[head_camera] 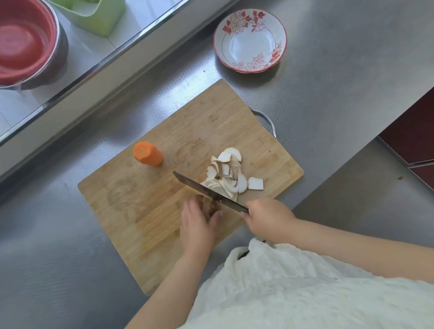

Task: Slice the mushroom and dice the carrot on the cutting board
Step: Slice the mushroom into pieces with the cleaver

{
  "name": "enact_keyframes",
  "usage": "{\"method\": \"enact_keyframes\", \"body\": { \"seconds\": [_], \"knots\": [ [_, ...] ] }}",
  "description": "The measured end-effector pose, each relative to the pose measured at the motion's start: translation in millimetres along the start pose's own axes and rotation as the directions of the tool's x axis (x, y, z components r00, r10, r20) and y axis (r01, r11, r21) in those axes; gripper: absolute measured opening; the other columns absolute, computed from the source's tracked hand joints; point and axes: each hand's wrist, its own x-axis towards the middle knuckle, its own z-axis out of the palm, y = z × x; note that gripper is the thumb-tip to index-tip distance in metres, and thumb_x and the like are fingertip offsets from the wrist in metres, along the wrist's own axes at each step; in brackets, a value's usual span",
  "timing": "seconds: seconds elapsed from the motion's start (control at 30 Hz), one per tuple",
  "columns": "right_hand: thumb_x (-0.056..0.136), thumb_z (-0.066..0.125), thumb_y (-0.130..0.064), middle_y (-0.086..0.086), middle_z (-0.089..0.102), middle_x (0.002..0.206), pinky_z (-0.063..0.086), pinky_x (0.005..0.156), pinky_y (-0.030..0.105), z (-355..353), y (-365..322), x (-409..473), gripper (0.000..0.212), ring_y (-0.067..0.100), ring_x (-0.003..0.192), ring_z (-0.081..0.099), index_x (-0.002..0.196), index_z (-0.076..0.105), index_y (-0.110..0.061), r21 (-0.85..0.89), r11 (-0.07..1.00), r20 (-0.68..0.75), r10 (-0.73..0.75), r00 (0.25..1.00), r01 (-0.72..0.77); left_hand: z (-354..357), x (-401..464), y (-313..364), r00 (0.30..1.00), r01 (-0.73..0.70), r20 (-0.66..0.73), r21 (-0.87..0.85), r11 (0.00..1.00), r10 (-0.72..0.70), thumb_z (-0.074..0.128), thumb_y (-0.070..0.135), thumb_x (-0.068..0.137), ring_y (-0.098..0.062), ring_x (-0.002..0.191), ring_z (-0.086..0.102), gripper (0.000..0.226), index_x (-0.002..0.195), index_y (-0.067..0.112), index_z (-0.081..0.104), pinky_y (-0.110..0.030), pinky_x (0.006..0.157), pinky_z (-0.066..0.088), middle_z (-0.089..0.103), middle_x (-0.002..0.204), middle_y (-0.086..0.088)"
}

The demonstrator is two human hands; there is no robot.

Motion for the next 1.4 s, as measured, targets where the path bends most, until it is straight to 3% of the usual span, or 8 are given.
{"method": "enact_keyframes", "body": {
  "seconds": [0.13,0.3,0.4,0.57,0.73,1.1,1.33,1.4],
  "knots": [
    [0.1,0.039,-0.026,-0.003,0.045,0.065,0.032,0.048,0.029,0.8,0.0,0.2,0.024,0.021,0.067,0.05,0.079,0.045,-0.018,-0.053,0.998,-0.005,-0.036,0.999,0.036,-3.0,-0.4,-14.0,0.96,-0.234,-0.156,0.014,0.972,0.234,0.071,0.018,0.085,-0.024,0.093,0.052,0.02,0.097,0.006,0.062,-0.034,0.066,0.044,0.054,0.103,-0.006],
    [0.096,0.04,-0.019,0.006,0.063,0.082,0.04,0.053,0.031,-3.6,-0.7,-7.3,0.018,0.023,0.067,0.051,0.091,0.056,-0.015,-0.12,0.99,-0.012,-0.075,0.997,0.073,-8.3,9.8,-29.4,0.89,-0.426,-0.092,0.185,0.886,0.447,0.07,0.018,0.084,-0.024,0.083,0.055,0.008,0.089,0.011,0.069,-0.033,0.057,0.045,0.062,0.088,-0.002],
    [0.091,0.041,-0.011,0.008,0.063,0.087,0.037,0.05,0.03,-9.3,-4.3,-13.0,0.017,0.025,0.068,0.05,0.096,0.058,-0.014,-0.163,0.984,0.034,-0.066,0.997,0.071,-9.1,11.1,-29.4,0.882,-0.441,-0.09,0.195,0.876,0.463,0.051,0.033,0.087,-0.022,0.083,0.054,0.025,0.088,0.015,0.069,-0.03,0.058,0.045,0.064,0.087,0.001],
    [0.086,0.043,-0.003,0.009,0.062,0.091,0.03,0.048,0.028,-13.2,-11.5,-14.9,0.02,0.024,0.068,0.046,0.099,0.056,-0.01,-0.218,0.974,0.1,-0.04,0.994,0.061,-8.5,11.8,-26.9,0.864,-0.46,-0.125,0.198,0.866,0.488,0.048,0.035,0.086,-0.024,0.085,0.055,0.031,0.085,0.011,0.068,-0.032,0.059,0.049,0.067,0.087,-0.004],
    [0.086,0.043,-0.002,0.001,0.044,0.068,0.024,0.043,0.026,-5.7,-13.5,-8.2,0.016,0.024,0.067,0.046,0.089,0.052,-0.014,-0.231,0.972,0.09,-0.017,0.996,0.037,-7.9,10.9,-25.0,0.877,-0.447,-0.104,0.176,0.877,0.468,0.046,0.035,0.088,-0.028,0.083,0.057,0.033,0.091,0.01,0.067,-0.035,0.055,0.049,0.066,0.091,-0.006],
    [0.099,0.04,-0.026,0.004,0.062,0.084,0.046,0.06,0.034,3.4,0.3,-2.1,0.023,0.024,0.075,0.058,0.096,0.06,-0.014,-0.038,0.999,0.018,0.025,1.0,-0.025,-5.4,8.8,-20.6,0.886,-0.417,-0.143,0.164,0.894,0.44,0.069,0.015,0.084,-0.027,0.068,0.06,0.008,0.082,0.008,0.069,-0.028,0.049,0.041,0.063,0.08,-0.004],
    [0.091,0.045,-0.013,0.006,0.063,0.086,0.034,0.05,0.029,-4.3,-5.1,-14.8,0.016,0.023,0.067,0.047,0.098,0.059,-0.015,-0.174,0.983,0.025,-0.047,0.999,0.05,-4.2,4.9,-19.4,0.862,-0.436,-0.187,0.204,0.877,0.472,0.08,-0.004,0.067,-0.034,0.065,0.061,0.02,0.081,0.003,0.067,-0.031,0.046,0.044,0.064,0.08,-0.012],
    [0.092,0.044,-0.012,0.004,0.06,0.082,0.028,0.046,0.028,-3.8,-6.4,-14.5,0.015,0.023,0.066,0.046,0.096,0.058,-0.015,-0.178,0.983,0.027,-0.042,0.999,0.046,-2.8,5.6,-21.1,0.856,-0.449,-0.185,0.2,0.871,0.483,0.072,0.003,0.077,-0.034,0.067,0.061,0.007,0.081,0.003,0.067,-0.031,0.048,0.045,0.064,0.081,-0.012]
  ]
}}
